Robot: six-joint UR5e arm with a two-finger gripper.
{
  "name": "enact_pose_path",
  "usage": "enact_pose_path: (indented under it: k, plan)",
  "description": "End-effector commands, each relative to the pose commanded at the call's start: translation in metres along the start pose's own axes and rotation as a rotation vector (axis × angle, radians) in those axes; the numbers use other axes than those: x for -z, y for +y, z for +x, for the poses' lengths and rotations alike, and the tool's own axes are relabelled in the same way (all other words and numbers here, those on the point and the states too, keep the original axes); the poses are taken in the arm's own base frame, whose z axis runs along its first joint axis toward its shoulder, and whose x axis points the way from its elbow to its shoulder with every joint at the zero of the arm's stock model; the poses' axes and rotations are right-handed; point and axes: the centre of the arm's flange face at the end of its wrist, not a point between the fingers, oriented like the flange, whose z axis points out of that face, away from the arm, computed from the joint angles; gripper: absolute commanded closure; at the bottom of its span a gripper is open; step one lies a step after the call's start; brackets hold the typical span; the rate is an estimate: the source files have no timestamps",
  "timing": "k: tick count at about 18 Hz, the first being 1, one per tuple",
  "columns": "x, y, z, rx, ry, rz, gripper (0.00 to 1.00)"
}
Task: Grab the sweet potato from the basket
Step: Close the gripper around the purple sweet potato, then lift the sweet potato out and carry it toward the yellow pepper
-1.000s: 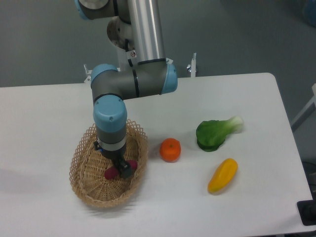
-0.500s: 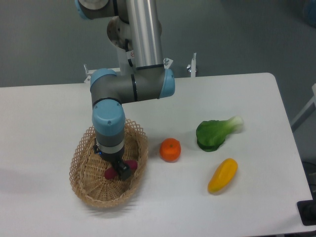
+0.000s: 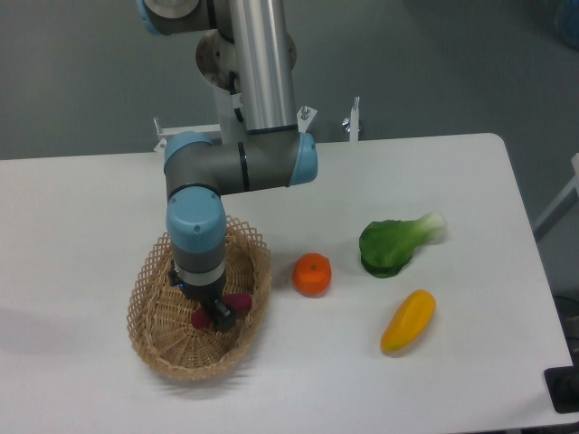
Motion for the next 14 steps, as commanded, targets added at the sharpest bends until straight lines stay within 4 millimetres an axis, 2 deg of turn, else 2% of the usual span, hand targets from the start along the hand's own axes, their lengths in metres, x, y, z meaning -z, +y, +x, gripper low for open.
enact_pose_path:
  k: [8, 11, 14]
  plan:
    - [0.01, -0.001, -0.003, -0.006, -0.022, -0.001, 0.67]
    - [0.039, -0.008, -0.013, -0.01, -0.064, 0.028, 0.67]
    - [0.075, -0.011, -0.041, 0.009, -0.128, 0.071, 0.67]
